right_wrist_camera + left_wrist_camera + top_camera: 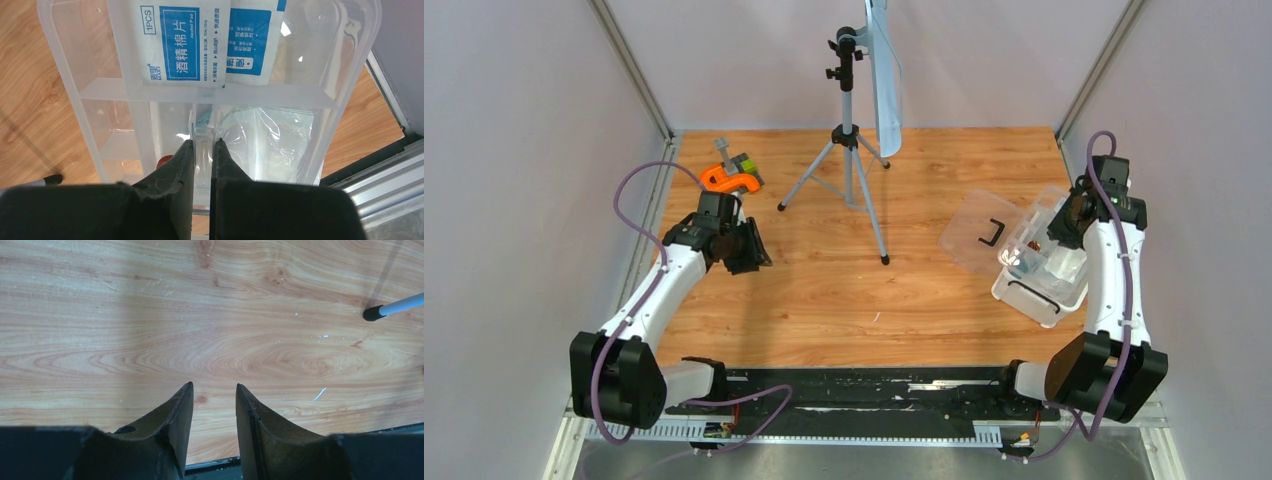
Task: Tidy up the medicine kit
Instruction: Place the medicine box compartment inside the medicine box.
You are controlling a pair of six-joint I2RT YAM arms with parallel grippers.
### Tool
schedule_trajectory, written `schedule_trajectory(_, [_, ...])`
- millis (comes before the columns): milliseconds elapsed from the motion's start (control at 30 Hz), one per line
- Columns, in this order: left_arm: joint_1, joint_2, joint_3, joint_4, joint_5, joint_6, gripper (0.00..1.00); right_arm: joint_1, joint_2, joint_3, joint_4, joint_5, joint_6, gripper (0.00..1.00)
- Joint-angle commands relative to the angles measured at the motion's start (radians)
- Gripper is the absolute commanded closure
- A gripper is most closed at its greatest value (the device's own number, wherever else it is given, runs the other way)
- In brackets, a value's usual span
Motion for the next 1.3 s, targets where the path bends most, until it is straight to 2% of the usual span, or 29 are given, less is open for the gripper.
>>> schedule_trajectory(0, [0.008, 0.002, 0.027, 0.029, 0.016, 0.017, 0.55, -0.002, -0.042, 0.03, -0.023, -0.007, 0.014, 1.0])
schedule_trajectory(1033, [0.008, 0.012, 0.02, 0.038, 0.021, 0.015, 0.55, 0.052, -0.086, -0.12, -0.068, -0.051, 0.052, 1.0])
schedule_trajectory(1133, [0.008, 0.009, 0.019, 0.036, 0.018, 0.017, 0.55, 0.052, -0.077, -0.103, -0.069, -0.042, 0.055, 1.0])
schedule_trajectory(1267, [0.008, 0.005, 0.02, 0.032, 0.015, 0.019, 0.55, 0.053, -0.073, 0.0, -0.078, -0.031, 0.047, 1.0])
